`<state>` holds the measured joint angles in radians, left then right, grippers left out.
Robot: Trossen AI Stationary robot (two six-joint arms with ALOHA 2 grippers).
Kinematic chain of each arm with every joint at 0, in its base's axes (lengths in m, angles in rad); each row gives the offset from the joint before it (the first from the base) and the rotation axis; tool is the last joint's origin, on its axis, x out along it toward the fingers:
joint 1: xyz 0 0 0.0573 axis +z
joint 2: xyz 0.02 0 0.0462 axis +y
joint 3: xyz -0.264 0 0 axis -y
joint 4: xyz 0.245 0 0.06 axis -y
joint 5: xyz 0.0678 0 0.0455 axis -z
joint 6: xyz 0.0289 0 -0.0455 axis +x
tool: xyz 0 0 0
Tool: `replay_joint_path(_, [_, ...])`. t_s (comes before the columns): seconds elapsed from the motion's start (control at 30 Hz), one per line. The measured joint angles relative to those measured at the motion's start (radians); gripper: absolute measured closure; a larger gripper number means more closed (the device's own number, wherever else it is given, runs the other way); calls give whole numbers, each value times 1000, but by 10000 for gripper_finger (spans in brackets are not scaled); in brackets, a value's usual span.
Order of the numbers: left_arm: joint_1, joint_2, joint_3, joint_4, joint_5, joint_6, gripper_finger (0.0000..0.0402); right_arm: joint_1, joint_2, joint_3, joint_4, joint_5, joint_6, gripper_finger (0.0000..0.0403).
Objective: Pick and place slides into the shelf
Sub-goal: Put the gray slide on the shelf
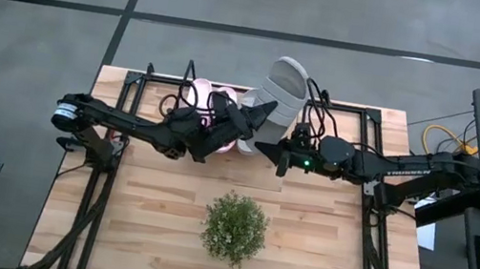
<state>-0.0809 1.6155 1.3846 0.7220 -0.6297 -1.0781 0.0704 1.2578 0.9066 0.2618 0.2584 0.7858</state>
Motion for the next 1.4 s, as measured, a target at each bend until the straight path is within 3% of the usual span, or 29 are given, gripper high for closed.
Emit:
replay_joint_path(0.47, [34,-1,-2,16,190,148,313,0,-38,2,-73,0,48,348])
replay_joint_path(0.97, [95,-29,-3,12,416,196,183,24,-76,4,-158,-27,194,348])
replay_joint_path(1.4, [102,-38,-3,-26,555,199,164,25,-177,1,-302,-22,194,348])
